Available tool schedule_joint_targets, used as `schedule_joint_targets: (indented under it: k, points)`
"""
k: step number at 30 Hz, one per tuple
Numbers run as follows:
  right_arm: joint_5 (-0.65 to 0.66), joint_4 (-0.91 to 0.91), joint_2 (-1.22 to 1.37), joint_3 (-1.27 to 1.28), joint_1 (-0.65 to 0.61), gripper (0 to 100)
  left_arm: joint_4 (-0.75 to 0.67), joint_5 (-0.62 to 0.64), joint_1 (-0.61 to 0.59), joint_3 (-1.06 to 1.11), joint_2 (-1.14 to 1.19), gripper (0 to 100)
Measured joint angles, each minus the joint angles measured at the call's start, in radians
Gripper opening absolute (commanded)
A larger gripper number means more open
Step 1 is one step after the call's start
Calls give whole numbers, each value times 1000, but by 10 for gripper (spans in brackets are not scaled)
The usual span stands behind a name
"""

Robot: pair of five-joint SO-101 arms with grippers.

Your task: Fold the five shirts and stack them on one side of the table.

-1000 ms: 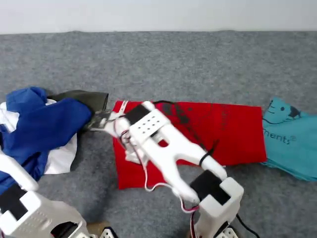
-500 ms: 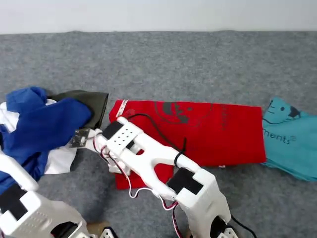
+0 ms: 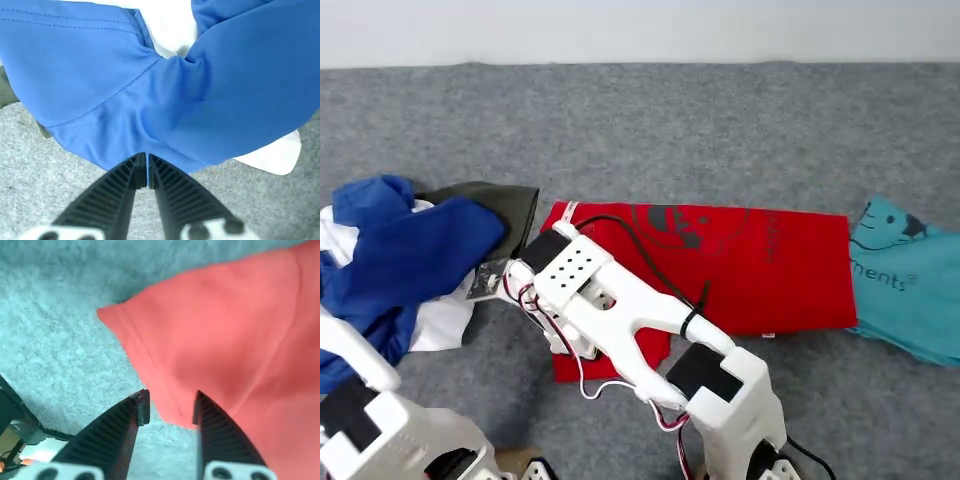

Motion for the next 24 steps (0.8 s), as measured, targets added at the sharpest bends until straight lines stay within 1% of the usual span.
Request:
schedule_joint_targets:
  k: [4,11,14,16,19,21,24]
  points:
    - [-21,0,2,0,-3,271,0,-2,0,0,0,19]
    - [-31,-21,100,0,-80,270,0,-2,0,0,0,19]
    - [-31,-49,141,0,-83,266,0,-5,-17,0,0,19]
    - [-31,-68,175,0,-83,232,0,-3,-38,0,0,19]
    - [-34,-101,218,-14,-83,145,0,-3,-60,0,0,19]
    - [-34,-124,245,-38,-63,87,0,-5,-75,0,0,19]
    - [-37,-132,265,-75,-31,39,0,-5,-80,0,0,19]
